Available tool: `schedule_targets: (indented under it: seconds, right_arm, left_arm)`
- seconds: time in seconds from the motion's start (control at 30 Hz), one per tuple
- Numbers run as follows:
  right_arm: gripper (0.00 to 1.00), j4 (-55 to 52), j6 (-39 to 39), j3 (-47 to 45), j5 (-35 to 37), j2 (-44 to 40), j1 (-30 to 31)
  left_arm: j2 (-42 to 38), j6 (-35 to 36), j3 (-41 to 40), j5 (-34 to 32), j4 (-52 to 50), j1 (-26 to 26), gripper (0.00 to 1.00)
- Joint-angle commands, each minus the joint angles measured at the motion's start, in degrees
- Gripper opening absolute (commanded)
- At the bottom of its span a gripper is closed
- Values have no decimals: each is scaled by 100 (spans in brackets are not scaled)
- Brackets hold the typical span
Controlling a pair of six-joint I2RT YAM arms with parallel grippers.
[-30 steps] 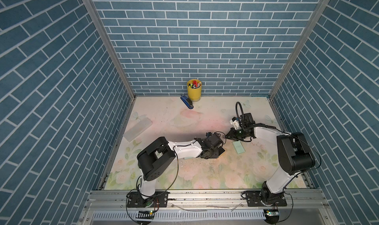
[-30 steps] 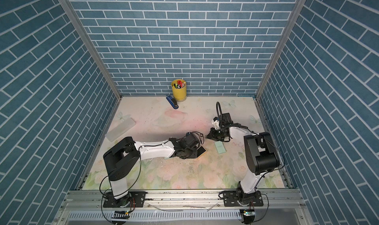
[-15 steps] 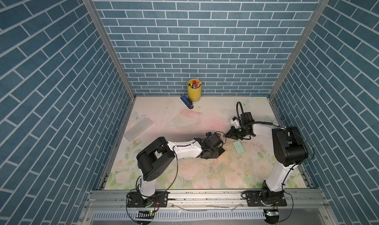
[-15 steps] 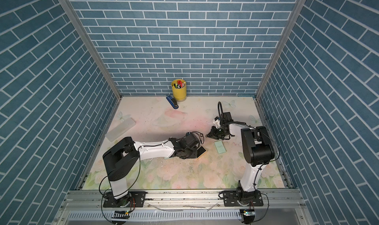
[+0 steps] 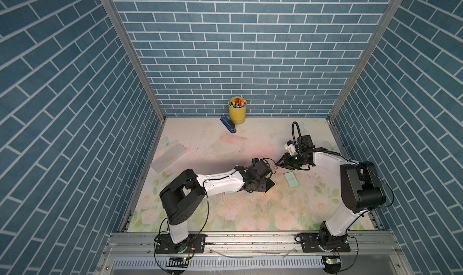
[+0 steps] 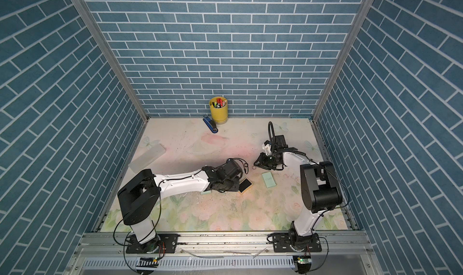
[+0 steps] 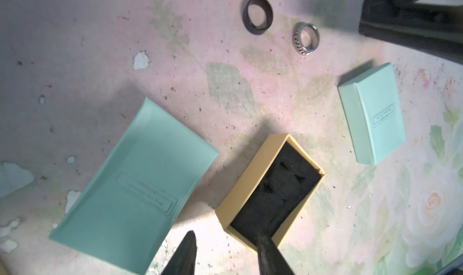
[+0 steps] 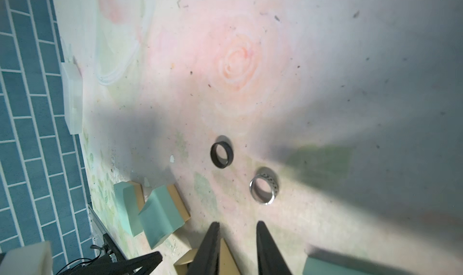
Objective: Take the rings out of the lift-off lid box
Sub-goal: Place the ring at the center of the board, then adjust the jewelry box at the center of the board.
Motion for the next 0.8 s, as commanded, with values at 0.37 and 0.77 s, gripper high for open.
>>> schedule_targets:
  seconds: [0.37,0.77]
  right_arm:
    - [9,-1286,451,-1396,646,-2363,966]
    - [7,-1040,699,-1509,676,-2196,1270]
  left_arm:
    - [605,1010,761,296,-298,336,24]
    - [656,737,197,1254,546,378,24]
